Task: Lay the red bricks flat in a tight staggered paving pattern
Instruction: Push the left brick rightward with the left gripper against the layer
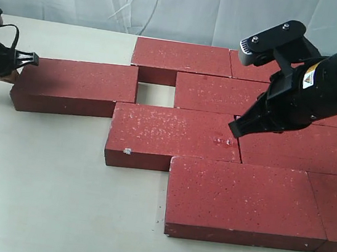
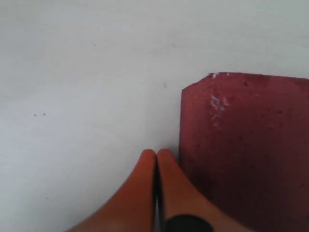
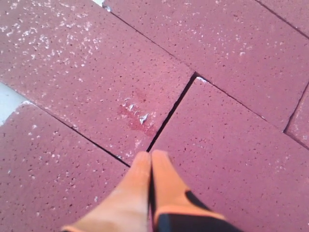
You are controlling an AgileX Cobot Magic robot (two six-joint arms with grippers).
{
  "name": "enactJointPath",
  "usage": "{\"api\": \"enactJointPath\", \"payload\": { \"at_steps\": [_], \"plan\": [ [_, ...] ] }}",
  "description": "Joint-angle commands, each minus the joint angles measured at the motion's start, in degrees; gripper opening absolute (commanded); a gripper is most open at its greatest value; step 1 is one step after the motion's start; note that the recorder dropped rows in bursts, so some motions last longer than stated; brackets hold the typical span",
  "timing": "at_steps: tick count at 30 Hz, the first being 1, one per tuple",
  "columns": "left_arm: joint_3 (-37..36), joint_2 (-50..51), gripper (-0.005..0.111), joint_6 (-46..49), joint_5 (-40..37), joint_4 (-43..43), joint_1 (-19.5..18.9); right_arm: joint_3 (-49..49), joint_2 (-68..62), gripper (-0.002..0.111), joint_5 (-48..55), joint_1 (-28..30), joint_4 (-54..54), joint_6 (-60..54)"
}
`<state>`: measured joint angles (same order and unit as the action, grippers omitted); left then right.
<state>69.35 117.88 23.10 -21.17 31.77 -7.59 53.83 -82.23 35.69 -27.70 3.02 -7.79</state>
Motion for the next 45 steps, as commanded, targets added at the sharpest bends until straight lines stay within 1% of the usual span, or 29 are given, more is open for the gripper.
{"api": "enactJointPath", "payload": {
  "at_steps": [1,5,9,15,17,19,22,25,30,36,41,45],
  "plan": [
    [0.8,0.9,0.0,0.1,-0.1,0.4,1.9,-0.2,0.5,-0.001,-0.7,0.4,0.1,-0.1],
    [1.3,0.9,0.0,0.1,1.0,0.4,4.3,-0.2,0.5,-0.001,-1.0,0.4,0.1,-0.1],
    [2.3,0.9,0.0,0.1,2.2,0.5,6.0,-0.2,0.5,-0.001,-1.0,0.4,0.0,-0.1],
    [3.9,0.9,0.0,0.1,2.7,0.5,6.3,-0.2,0.5,-0.001,-1.1,0.4,-0.2,-0.1],
    [3.9,0.9,0.0,0.1,2.7,-0.7,6.3,-0.2,0.5,-0.001,-1.1,0.4,-0.2,-0.1],
    [3.9,0.8,0.0,0.0,2.7,-1.7,5.6,-0.2,0.5,-0.001,-1.1,0.4,-0.2,-0.1],
    [3.9,0.3,0.0,-0.1,2.7,-1.6,3.1,-0.2,0.5,-0.001,-1.4,0.4,-0.1,-0.1],
    [3.9,-0.2,0.0,-0.1,1.0,-1.8,0.8,-0.2,0.5,-0.001,-1.8,0.4,-0.1,-0.1],
    [3.9,-0.2,0.0,0.0,-2.4,-1.7,0.2,-0.2,0.5,-0.001,-2.0,0.4,-0.1,-0.1],
    [3.9,0.1,0.0,0.1,-4.5,-0.9,2.8,-0.2,0.5,-0.001,-2.2,0.4,-0.1,-0.1],
    [3.9,0.1,0.0,0.1,-3.7,-0.9,6.2,-0.2,0.5,-0.001,-2.4,0.4,-0.7,-0.1],
    [3.9,0.1,0.0,0.1,-3.1,-0.9,7.9,-0.2,0.5,-0.001,-2.4,0.4,-0.8,-0.1]
  ]
}}
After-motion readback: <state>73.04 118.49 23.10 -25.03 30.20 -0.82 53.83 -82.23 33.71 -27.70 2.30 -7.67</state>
